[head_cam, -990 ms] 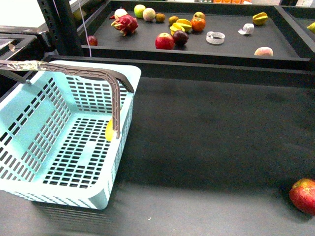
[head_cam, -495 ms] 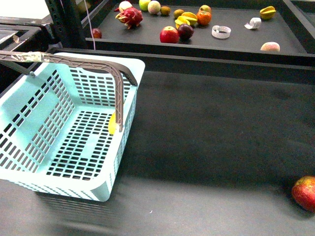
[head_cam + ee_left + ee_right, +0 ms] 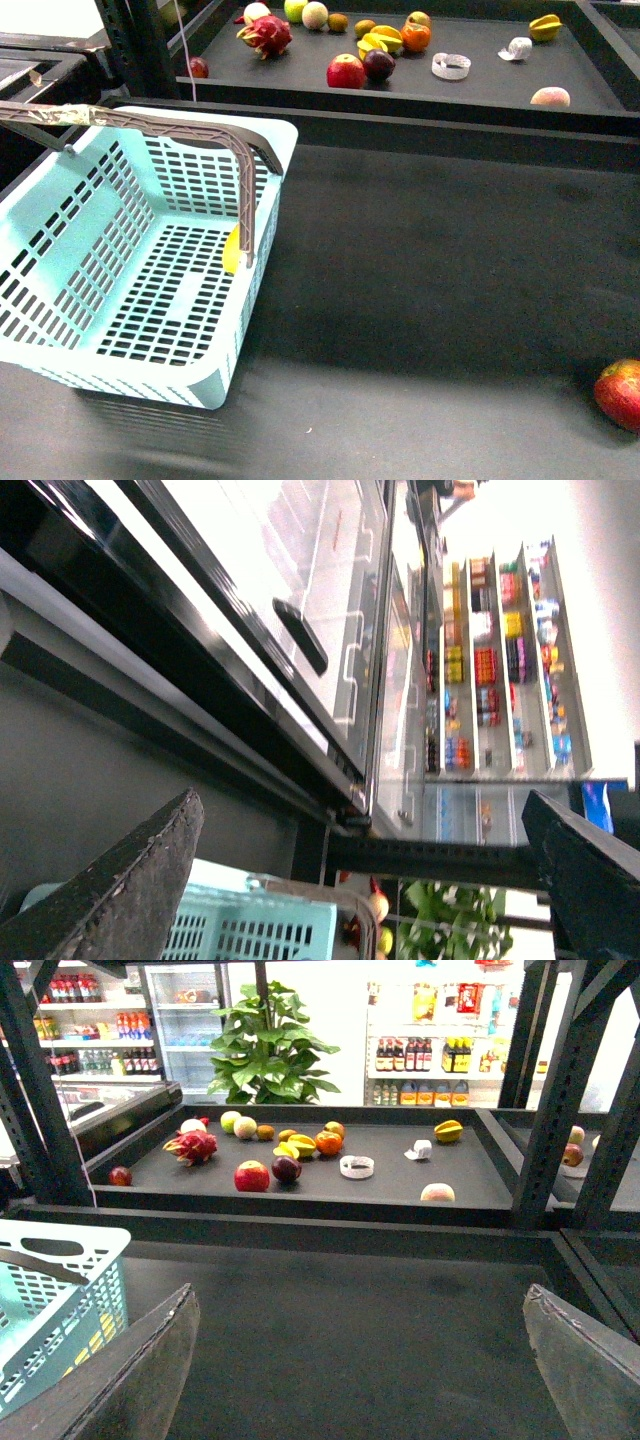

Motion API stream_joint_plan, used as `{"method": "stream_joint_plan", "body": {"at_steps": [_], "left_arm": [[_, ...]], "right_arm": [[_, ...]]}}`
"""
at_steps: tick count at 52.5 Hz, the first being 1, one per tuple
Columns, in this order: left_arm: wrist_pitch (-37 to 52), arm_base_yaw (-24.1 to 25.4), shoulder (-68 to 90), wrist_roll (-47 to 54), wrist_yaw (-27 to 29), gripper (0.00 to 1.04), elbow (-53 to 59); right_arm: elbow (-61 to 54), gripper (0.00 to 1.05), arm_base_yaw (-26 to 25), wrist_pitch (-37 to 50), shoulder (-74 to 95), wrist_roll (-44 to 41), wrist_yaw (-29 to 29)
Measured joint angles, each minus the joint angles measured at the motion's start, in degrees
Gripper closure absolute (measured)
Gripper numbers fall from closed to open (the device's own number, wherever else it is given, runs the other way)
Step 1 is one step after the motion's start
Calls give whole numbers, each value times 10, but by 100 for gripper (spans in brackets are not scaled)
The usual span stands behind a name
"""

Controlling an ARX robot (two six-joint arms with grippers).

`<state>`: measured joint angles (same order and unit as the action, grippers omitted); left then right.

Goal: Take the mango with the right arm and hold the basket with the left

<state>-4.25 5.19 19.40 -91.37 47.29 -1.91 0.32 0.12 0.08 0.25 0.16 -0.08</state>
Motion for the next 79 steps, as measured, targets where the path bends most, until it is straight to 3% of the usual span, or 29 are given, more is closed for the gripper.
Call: {"method": "stream_joint_plan", "body": {"at_steps": [3,11,14,17,21,23,28,35,39,43,79], "left_arm": [[0,38,-3,-7,-8,8,3],[8,51,-12,-3,-21,9,5],[78,123,-77,144,-271,25,23],[99,151,-150,301,-440,35,23],[85,135,-188,485,-583,48,22],[75,121,-194,560,-614,55,22],[58,83,-199,674,-595,77,19],[49,43,-200,721,-558,103,15],[42,-14,-195,741,-486,103,2],[41,-48,-195,763,-478,103,0],[40,-50,-195,781,-470,103,0]], "right_arm": [[0,8,0,0,0,0,0],[0,8,0,0,0,0,0],[0,8,0,0,0,0,0],[0,8,0,0,0,0,-1],[0,8,0,0,0,0,0],[0,8,0,0,0,0,0],[0,8,0,0,0,0,2],[0,8,0,0,0,0,0],[0,8,0,0,0,0,0],[0,8,0,0,0,0,1],[0,8,0,0,0,0,0]]}}
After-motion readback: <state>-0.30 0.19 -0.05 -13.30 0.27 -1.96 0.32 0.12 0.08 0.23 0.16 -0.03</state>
